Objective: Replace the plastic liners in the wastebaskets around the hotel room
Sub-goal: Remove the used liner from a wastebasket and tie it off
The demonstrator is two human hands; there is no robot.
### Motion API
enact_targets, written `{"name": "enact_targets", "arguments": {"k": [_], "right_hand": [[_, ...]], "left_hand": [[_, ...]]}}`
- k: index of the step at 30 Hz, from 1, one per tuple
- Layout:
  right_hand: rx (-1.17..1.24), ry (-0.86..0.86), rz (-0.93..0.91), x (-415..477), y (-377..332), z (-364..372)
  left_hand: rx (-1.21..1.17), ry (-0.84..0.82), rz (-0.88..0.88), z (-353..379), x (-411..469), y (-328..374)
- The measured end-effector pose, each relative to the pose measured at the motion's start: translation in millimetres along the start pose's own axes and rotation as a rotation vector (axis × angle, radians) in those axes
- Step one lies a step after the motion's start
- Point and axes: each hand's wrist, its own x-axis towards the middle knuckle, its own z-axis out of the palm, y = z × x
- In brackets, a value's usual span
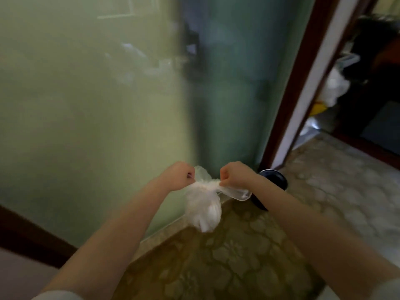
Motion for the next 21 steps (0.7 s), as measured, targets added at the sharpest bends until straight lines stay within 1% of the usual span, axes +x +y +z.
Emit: {"name": "enact_targets", "arguments": {"k": [3,7,10,16,21], "right_hand": [[0.044,0.03,0.115,-17.9,68.4,-20.1],[0.087,0.111,0.29,-43.5,151.2,-49.1],[0.081,0.159,0.433,-55.7,214.5,-67.6],[0.151,0.347,0.669,-55.9,337.6,-103.6],[0.162,0.414,0.861,-38.3,428.9,-143.2]], "left_hand": [[0.095,-0.052,0.131,6.2,62.0,58.5],[0.126,-0.075,0.281,13.0,145.1,132.5],[0.074,-0.095,0.365,19.9,207.1,186.2],[0.016,-0.11,0.528,30.6,332.2,288.5],[-0.045,-0.165,0.661,32.9,446.7,354.9]]}}
